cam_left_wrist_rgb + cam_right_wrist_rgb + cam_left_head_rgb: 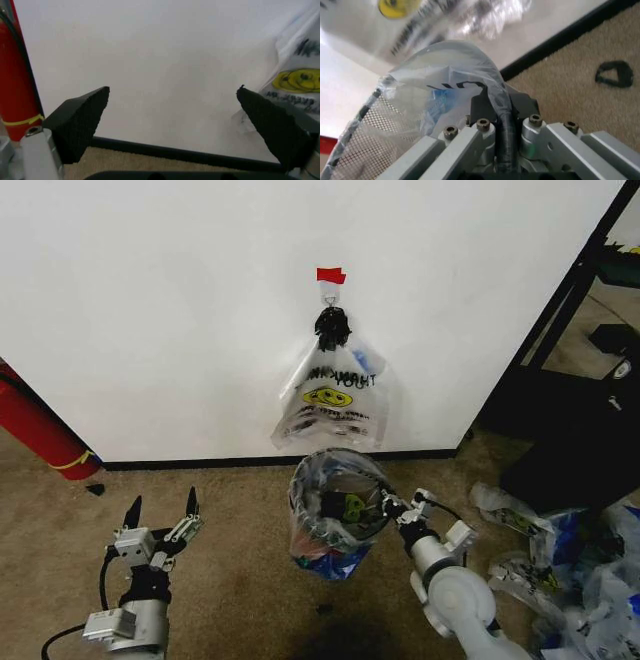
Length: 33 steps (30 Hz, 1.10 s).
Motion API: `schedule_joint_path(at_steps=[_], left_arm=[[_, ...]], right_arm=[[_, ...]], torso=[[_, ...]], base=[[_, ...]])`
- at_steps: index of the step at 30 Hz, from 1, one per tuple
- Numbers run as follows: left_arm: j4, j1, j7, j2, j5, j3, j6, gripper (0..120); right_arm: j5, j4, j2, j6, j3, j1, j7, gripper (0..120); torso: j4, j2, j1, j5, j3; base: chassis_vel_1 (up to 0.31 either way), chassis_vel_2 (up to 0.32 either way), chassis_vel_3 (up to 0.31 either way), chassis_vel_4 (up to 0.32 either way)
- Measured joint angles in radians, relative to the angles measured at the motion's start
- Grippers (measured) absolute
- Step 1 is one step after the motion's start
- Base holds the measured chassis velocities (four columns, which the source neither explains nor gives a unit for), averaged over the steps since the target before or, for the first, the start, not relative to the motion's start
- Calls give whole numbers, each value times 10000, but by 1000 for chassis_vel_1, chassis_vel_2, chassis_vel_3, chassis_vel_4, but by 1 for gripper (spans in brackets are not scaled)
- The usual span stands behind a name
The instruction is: Pick up the garbage bag from the wall and place it over the trash bin.
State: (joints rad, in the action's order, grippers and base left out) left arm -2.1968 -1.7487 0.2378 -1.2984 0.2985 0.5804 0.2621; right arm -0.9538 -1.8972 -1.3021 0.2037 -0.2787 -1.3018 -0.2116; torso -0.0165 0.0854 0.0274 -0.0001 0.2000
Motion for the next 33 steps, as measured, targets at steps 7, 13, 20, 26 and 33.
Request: schedule_joint_path(at_steps=[7, 13, 20, 26, 33], left_arm=[[-178, 50, 39, -46, -8, -59, -91, 100], [-216, 65, 65, -31, 68, -41, -122, 100], [-148, 89, 70, -32, 318, -3, -166, 100], [-156, 84, 70, 1, 454, 26, -166, 100], [-182, 98, 54, 31, 435, -50, -199, 100]], right_arm=[[144, 235, -7, 30, 80, 66, -5, 1], [237, 381, -9, 34, 52, 47, 166, 11], [415, 445, -33, 25, 60, -36, 257, 36], [544, 400, 96, 80, 22, -148, 305, 57], [993, 175, 362, 169, -69, -367, 560, 82]], torso=[[-1, 0, 0, 0, 0], [-1, 0, 0, 1, 0], [0, 0, 0, 1, 0], [0, 0, 0, 1, 0], [0, 1, 0, 1, 0]], base=[[0, 0, 0, 0], [0, 0, 0, 0], [0, 0, 0, 0], [0, 0, 0, 0], [0, 0, 0, 0]])
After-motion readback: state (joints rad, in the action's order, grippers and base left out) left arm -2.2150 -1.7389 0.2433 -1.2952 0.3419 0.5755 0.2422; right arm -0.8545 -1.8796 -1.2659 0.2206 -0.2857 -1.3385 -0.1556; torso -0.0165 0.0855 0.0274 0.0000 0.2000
